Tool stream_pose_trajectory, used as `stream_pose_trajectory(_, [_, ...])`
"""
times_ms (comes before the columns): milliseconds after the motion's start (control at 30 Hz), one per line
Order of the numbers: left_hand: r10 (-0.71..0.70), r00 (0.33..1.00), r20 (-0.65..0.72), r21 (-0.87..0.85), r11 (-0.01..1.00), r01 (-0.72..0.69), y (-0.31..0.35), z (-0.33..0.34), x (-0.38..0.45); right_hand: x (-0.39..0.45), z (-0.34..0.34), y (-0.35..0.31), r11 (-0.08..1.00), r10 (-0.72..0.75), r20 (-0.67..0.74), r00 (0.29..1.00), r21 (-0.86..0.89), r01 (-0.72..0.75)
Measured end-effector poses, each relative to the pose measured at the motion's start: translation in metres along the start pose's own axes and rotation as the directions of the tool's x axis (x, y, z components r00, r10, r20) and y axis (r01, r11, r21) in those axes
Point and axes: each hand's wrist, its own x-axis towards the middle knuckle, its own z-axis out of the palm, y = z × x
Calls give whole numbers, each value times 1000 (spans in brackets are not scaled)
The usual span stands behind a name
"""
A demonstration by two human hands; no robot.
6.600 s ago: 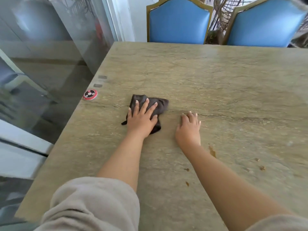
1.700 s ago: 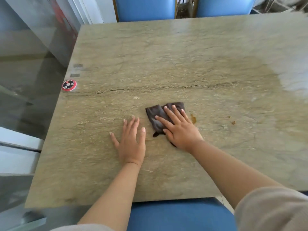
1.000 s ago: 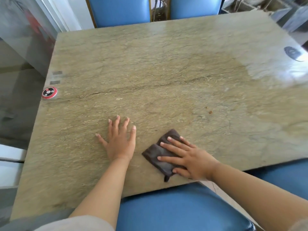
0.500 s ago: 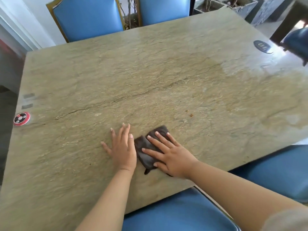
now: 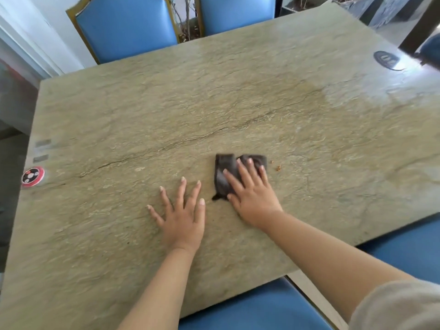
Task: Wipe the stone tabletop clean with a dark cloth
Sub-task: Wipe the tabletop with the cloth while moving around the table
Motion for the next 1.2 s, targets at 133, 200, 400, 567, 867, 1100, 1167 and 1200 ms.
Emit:
stream_pose_trajectory(133, [-54,998,-37,-210,977,45,0,-8,1,-64,18,-19,952,-307,-27,951,-13,307])
stream_pose_trajectory(200, [-123,989,-81,-333,939,89,7,-15,3,-54,20,-13,922,-385,-27,923,-44,384])
stream_pose_trajectory(400, [-113,982,-154,-484,875,24,47,-9,11,51,1,8,986,-152,-22,988,-75,150])
stream_pose_trajectory(567, [8,1000,18,84,996,-9,52,18,17,93,-13,54,997,44,-79,996,-62,-49])
stream_pose_trajectory(867, [10,1000,14,149,989,-12,55,18,16,25,-9,69,893,450,-53,891,37,-449])
stream_pose_trajectory(1100, [19,999,36,90,996,-22,56,12,14,-86,12,6,1000,-10,29,1000,24,10])
stream_pose_trajectory(1167, [28,999,45,66,997,-31,55,11,14,-107,12,8,965,-258,115,959,-21,262])
stream_pose_trajectory(1200, [31,998,51,52,998,-33,54,10,14,-112,8,18,931,-355,134,925,-45,363])
